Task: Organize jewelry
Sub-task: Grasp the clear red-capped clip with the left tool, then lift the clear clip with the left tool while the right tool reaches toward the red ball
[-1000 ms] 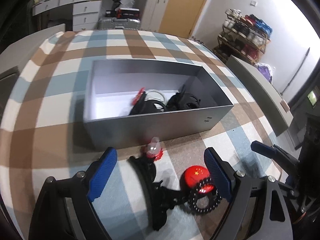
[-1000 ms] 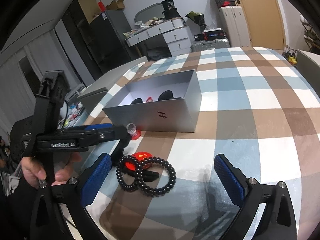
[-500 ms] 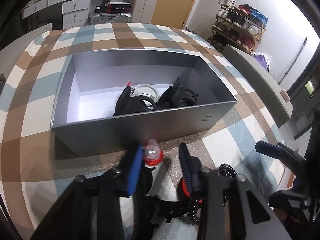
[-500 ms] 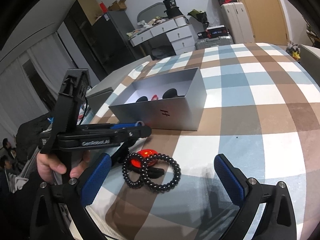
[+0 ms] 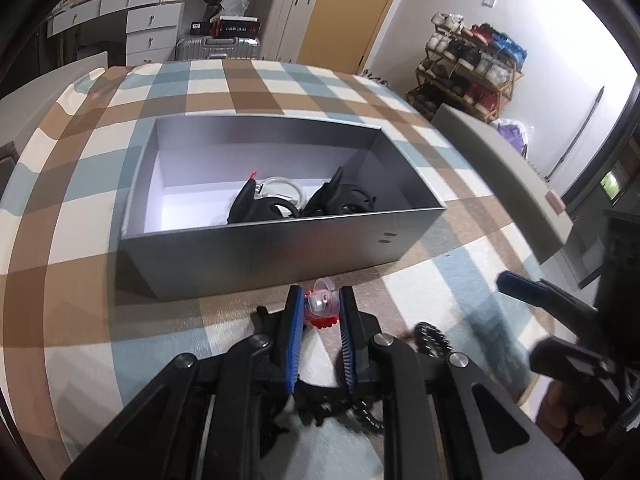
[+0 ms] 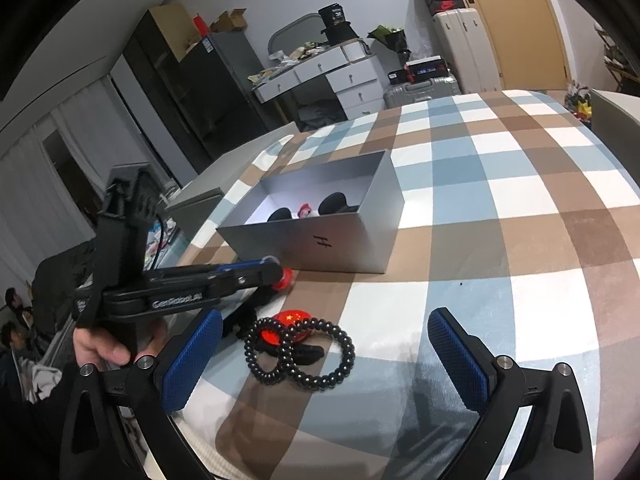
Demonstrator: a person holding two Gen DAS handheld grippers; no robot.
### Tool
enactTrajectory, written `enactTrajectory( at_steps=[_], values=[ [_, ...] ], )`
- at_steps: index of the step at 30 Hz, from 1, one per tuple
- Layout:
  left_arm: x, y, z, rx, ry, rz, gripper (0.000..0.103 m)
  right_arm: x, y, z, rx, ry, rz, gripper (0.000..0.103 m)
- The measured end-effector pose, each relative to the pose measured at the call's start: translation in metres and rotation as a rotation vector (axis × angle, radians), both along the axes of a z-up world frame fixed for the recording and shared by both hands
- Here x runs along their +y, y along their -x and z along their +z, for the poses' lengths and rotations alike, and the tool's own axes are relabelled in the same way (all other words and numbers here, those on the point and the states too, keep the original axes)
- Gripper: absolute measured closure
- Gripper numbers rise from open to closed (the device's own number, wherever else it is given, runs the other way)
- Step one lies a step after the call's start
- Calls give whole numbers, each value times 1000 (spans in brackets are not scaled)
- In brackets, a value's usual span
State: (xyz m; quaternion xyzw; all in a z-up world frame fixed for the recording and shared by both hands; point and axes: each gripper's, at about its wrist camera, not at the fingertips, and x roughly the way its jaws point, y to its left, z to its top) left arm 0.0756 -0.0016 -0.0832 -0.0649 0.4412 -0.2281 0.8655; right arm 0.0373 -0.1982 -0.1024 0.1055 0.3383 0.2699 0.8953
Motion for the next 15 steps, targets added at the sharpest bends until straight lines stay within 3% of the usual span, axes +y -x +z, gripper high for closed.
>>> enactTrajectory(
  at_steps=[9,15],
  values=[
    [25,15,17,-49,75,44,91,23,-24,-5,69,57,41,0],
    [40,22,17,-65,93,76,91,55,-34,-7,75,146,95,21]
  ],
)
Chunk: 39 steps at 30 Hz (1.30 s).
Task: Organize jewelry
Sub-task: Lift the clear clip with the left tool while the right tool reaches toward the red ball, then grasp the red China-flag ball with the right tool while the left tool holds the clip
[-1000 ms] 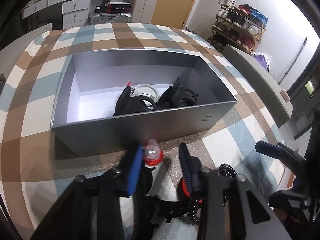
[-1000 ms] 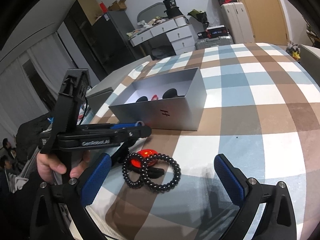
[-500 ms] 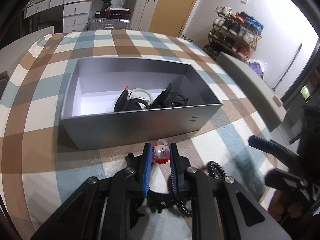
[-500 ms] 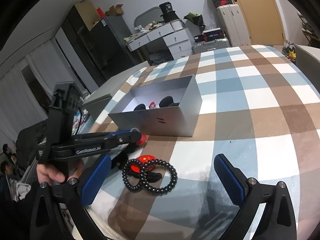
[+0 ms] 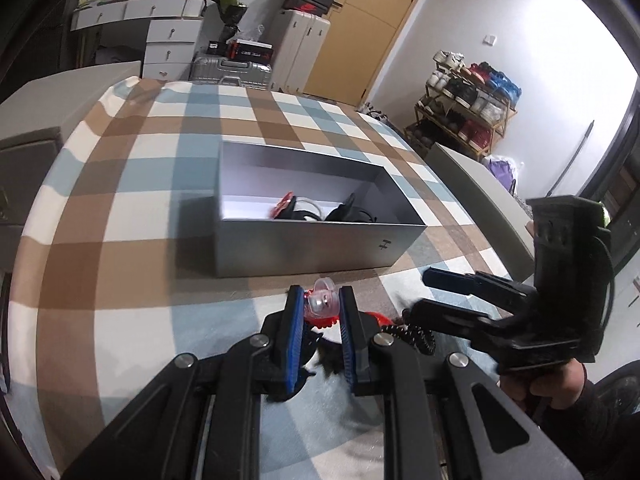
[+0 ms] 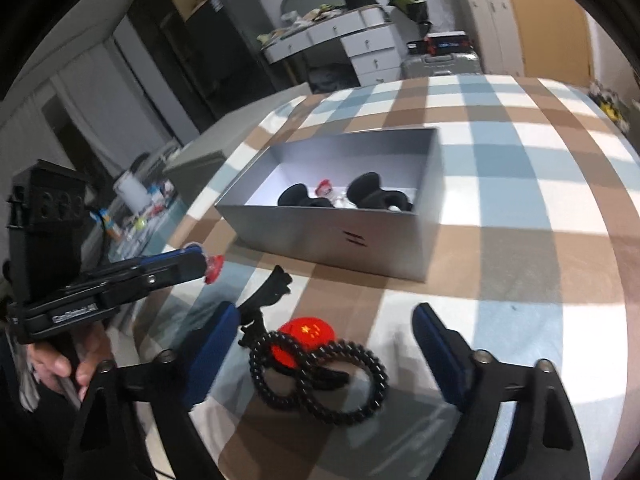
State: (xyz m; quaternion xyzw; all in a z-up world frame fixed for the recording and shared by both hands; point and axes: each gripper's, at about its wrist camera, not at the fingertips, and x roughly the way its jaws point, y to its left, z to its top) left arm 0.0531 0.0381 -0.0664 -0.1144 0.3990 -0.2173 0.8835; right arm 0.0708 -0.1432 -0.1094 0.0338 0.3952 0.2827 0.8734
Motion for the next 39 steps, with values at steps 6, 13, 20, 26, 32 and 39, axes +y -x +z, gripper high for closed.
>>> enactTrajectory(
  at_steps=[6,13,20,26,32,39],
  values=[
    [6,5,-7,-7,17,-3,91,31,-8,-11,24,147,42,51],
    [12,7,-14,-2,43,-3,91,38,3,-12,8,251,90,57],
    [14,9,-17,8,57,0,91,41,18,-13,10,276,148,57],
    [15,11,-17,11,51,-1,91,45,19,-19,31,308,165,55],
    [14,12,-18,22,53,-2,91,41,17,-20,36,280,160,56],
    [11,10,-19,31,42,-9,91,32,14,-21,60,189,142,74]
  ],
)
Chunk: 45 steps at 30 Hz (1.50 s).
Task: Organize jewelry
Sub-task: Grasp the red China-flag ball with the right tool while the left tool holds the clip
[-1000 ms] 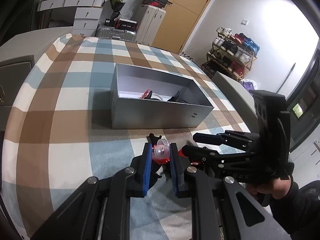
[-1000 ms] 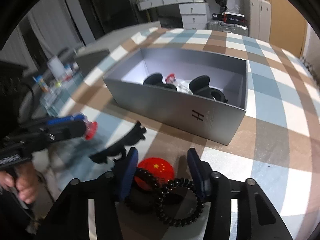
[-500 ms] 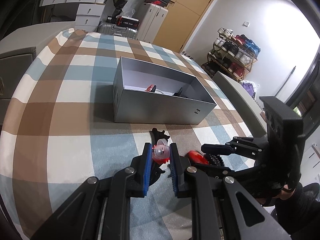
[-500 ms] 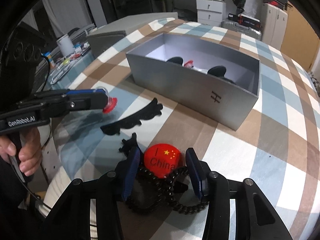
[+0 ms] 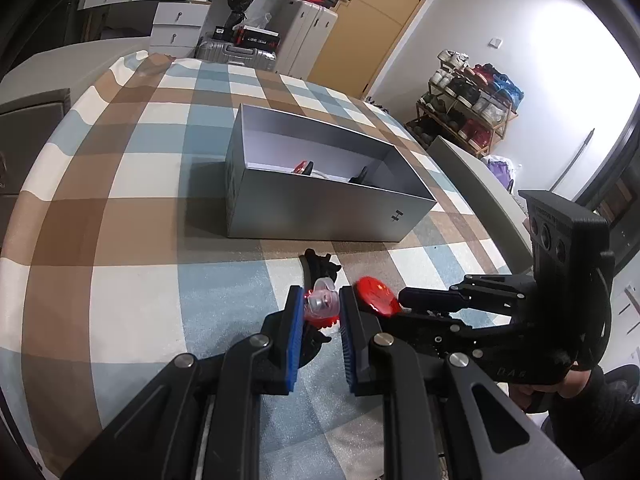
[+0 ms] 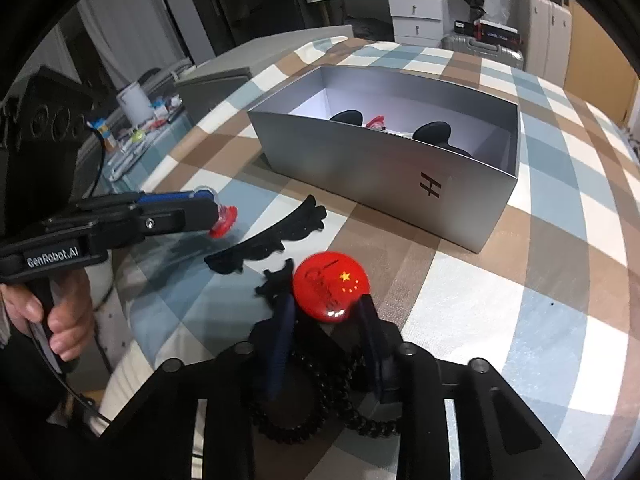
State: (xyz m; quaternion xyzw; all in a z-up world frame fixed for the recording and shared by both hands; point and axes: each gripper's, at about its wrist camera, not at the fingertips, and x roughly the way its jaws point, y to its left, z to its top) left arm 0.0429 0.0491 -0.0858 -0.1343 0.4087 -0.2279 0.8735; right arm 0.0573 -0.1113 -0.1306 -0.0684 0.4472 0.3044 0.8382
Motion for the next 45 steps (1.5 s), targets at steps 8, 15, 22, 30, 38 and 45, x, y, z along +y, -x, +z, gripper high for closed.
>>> enactTrajectory(
  at_steps=[8,15,22,30,38,45],
  values=[
    [-2,-2,0,5,-15,0,91,-13,-6,4,-1,-84,-46,75],
    [-6,-2,0,9,-22,-5,91,-10,-18,1,10,-93,-87,67],
    [-6,-3,-3,17,-25,-1,91,18,-7,-3,-69,37,-24,43],
    [-3,0,-3,15,-17,-1,91,10,-13,-2,-49,-16,-63,45],
    [-2,1,-4,20,-9,5,91,-4,-21,3,-33,-68,-129,44],
    [-2,1,-3,17,-13,3,91,26,-13,-5,-109,140,-80,45]
  ],
)
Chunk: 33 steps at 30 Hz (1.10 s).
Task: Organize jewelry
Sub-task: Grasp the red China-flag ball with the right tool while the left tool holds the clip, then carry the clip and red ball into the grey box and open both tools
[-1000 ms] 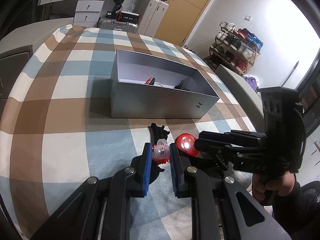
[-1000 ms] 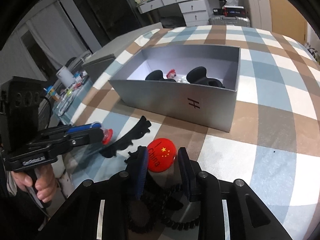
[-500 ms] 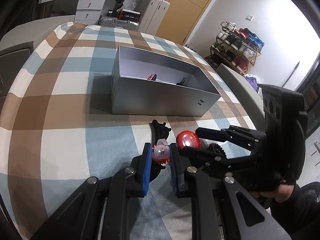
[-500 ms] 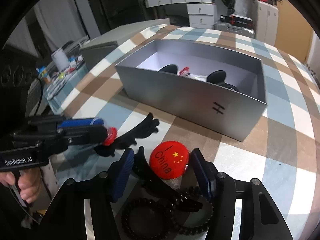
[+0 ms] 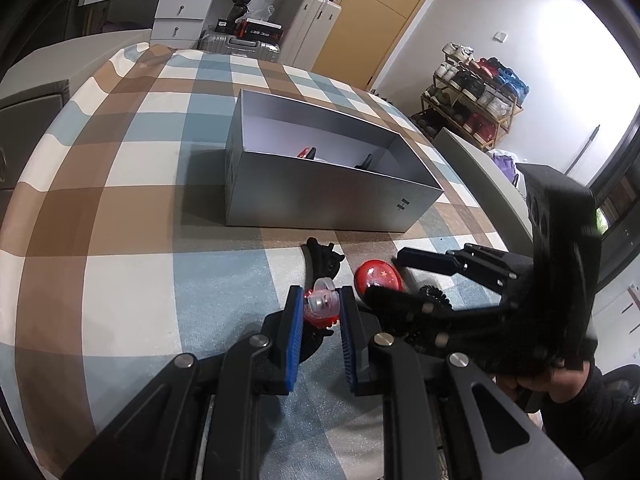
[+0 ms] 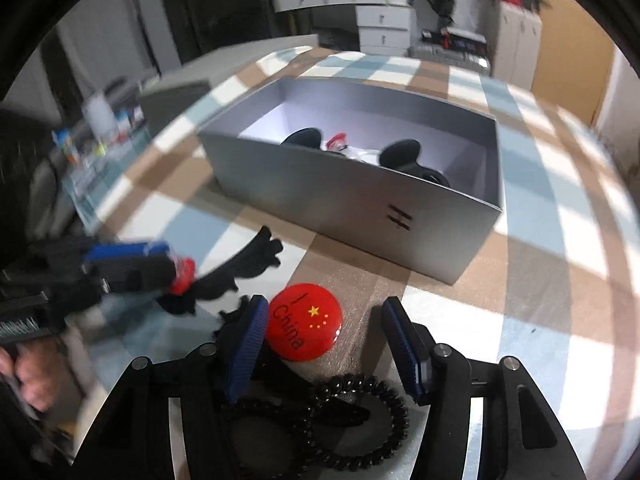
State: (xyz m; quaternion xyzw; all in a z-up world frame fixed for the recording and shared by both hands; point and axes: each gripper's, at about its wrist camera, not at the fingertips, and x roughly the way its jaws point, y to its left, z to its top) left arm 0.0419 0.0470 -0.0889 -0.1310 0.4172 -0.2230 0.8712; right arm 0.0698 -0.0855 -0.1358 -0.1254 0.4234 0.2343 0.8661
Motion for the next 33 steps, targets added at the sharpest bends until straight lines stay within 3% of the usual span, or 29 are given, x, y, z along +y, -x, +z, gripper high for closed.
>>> enactTrajectory(
  at_steps=[6,10,15,21,28,33],
  values=[
    [3,0,-1,3,5,8,91,10,4,-3,-19,54,26,47],
    [3,1,0,1,6,12,91,10,8,-2,-30,56,47,61],
    [4,2,1,-3,8,17,91,6,8,-2,-31,21,41,62],
    [6,3,7,-28,16,31,91,-11,11,13,-37,-116,41,62],
    [4,-2,33,-102,21,41,91,-34,16,55,-95,-335,72,61],
    [-1,-22,53,-153,6,40,91,-42,5,82,-146,-412,83,61]
  ],
)
